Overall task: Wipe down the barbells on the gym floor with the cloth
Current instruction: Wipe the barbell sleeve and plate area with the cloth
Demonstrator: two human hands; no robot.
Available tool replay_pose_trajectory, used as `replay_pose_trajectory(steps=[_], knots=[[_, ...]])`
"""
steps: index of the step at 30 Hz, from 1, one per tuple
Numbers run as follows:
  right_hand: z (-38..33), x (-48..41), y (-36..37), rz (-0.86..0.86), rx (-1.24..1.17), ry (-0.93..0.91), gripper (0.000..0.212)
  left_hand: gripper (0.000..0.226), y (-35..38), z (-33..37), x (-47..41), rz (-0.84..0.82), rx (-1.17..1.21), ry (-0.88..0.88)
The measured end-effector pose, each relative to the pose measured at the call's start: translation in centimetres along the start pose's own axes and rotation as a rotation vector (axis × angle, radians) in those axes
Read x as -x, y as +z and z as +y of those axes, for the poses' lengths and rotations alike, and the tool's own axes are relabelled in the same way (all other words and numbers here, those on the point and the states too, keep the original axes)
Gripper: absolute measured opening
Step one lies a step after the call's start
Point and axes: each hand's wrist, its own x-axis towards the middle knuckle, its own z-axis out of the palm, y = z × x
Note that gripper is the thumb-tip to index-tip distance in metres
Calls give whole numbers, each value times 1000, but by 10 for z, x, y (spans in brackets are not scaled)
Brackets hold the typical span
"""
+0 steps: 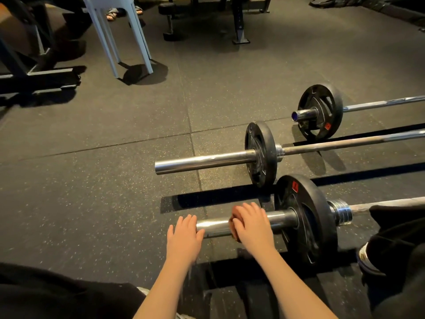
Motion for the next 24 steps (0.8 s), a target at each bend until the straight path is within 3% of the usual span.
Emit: replay_pose_trajectory(steps=[2, 6, 9, 13, 17, 20, 24], knots=[[-6, 10, 0, 21, -81, 64, 41, 47, 0, 2, -3, 24, -17, -6], [-23, 5, 5, -143, -240, -61, 46, 45, 0, 12, -8, 91, -14, -34], [-2, -1, -7, -96, -475, 63, 45, 53, -2, 28, -9, 137, 92, 48], [43, 9, -14, -43, -134, 174, 44, 58, -2, 67, -16, 174, 149, 289], [49, 15, -12, -39, -40, 119, 46, 59, 21, 87, -25, 126, -176, 507], [53, 16, -15, -27, -85, 119, 46, 57, 26, 70, -37, 181, -171, 465], [49, 18, -7, 1, -115, 156, 46, 53, 24, 36, -42, 383, -30, 237]])
